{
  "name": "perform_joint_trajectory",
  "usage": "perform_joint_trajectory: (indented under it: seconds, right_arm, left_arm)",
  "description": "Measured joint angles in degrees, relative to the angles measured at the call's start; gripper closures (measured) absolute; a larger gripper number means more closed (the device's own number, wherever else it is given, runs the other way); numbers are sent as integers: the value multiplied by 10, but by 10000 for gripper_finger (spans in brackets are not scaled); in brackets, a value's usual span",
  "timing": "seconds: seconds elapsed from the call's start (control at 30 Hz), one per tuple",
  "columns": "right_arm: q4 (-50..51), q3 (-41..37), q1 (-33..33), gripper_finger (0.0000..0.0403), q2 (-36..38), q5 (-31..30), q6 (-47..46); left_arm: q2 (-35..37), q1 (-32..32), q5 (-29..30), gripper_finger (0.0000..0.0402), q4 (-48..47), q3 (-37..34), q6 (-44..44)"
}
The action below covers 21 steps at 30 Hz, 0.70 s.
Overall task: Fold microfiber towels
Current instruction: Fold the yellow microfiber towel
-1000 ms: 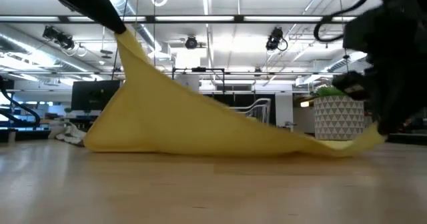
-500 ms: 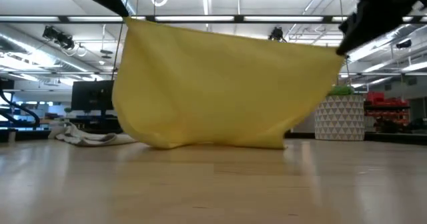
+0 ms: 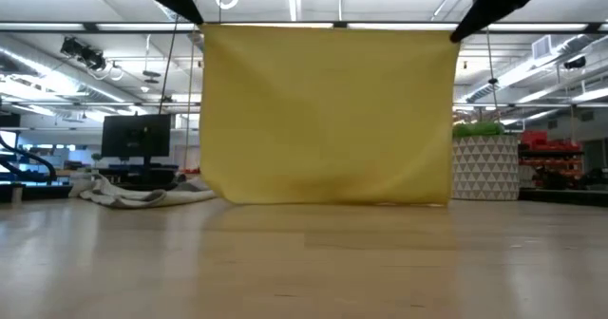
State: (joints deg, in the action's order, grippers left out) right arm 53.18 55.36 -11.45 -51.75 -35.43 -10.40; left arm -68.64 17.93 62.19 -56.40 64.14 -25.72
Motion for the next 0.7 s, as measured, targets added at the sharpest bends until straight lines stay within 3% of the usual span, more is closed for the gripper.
perform_joint_trajectory:
  seconds: [0.3,0.7]
  right_arm:
    - [7,13,42,399,2,-53,38]
    - [6,13,47,397,2,-89,50]
  left_arm:
    - [38,-27,-1,399,78,0,127]
    - [60,-26,9,398,87,0,150]
